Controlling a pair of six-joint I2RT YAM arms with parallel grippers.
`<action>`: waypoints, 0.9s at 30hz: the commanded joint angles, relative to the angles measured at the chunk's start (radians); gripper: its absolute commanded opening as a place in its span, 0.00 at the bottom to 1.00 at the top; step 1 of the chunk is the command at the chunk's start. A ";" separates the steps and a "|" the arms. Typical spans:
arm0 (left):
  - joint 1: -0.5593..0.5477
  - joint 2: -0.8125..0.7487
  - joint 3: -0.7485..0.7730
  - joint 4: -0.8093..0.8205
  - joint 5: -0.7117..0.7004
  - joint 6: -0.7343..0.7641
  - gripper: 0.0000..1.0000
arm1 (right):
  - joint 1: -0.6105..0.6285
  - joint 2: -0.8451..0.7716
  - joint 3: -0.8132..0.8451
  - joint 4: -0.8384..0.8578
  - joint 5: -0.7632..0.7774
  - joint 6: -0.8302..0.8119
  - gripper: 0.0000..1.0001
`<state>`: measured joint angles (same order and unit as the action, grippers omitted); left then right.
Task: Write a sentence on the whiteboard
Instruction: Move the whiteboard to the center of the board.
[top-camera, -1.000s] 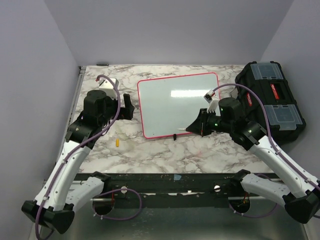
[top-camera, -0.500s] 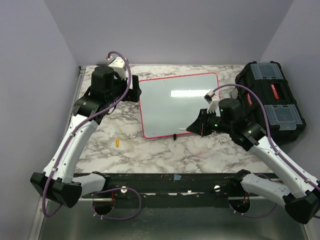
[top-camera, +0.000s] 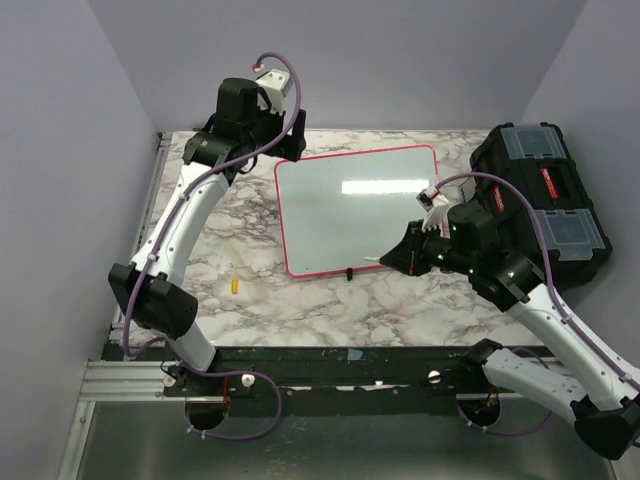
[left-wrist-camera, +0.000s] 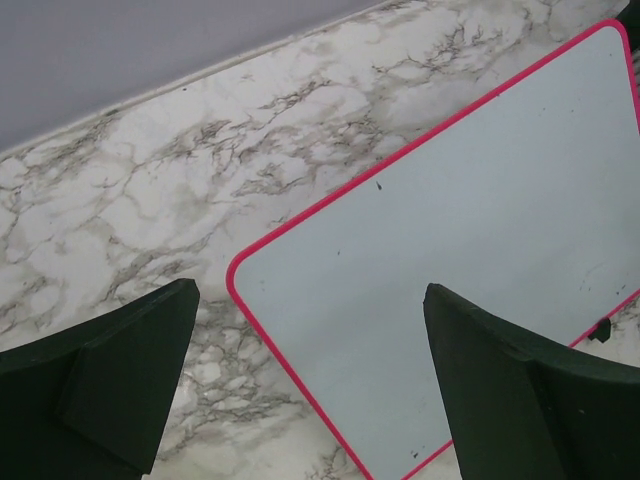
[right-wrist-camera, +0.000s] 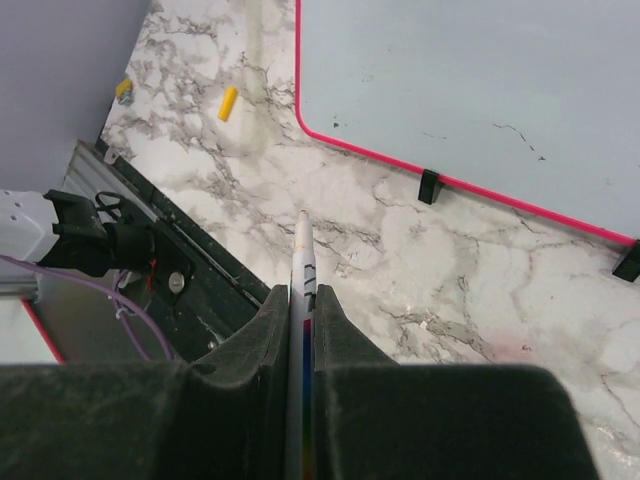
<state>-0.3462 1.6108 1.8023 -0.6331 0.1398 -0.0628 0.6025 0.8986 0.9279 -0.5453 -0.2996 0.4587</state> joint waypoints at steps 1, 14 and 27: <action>0.006 0.112 0.144 -0.049 0.123 0.070 0.98 | -0.001 -0.045 -0.026 -0.057 0.053 -0.028 0.01; 0.006 0.408 0.457 -0.063 0.323 0.095 0.97 | -0.001 -0.124 -0.070 -0.095 0.060 0.014 0.01; 0.006 0.591 0.531 0.051 0.478 -0.023 0.97 | -0.001 -0.137 -0.034 -0.134 0.070 0.028 0.01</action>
<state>-0.3462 2.1593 2.2974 -0.6472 0.5217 -0.0288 0.6022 0.7712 0.8646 -0.6491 -0.2512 0.4732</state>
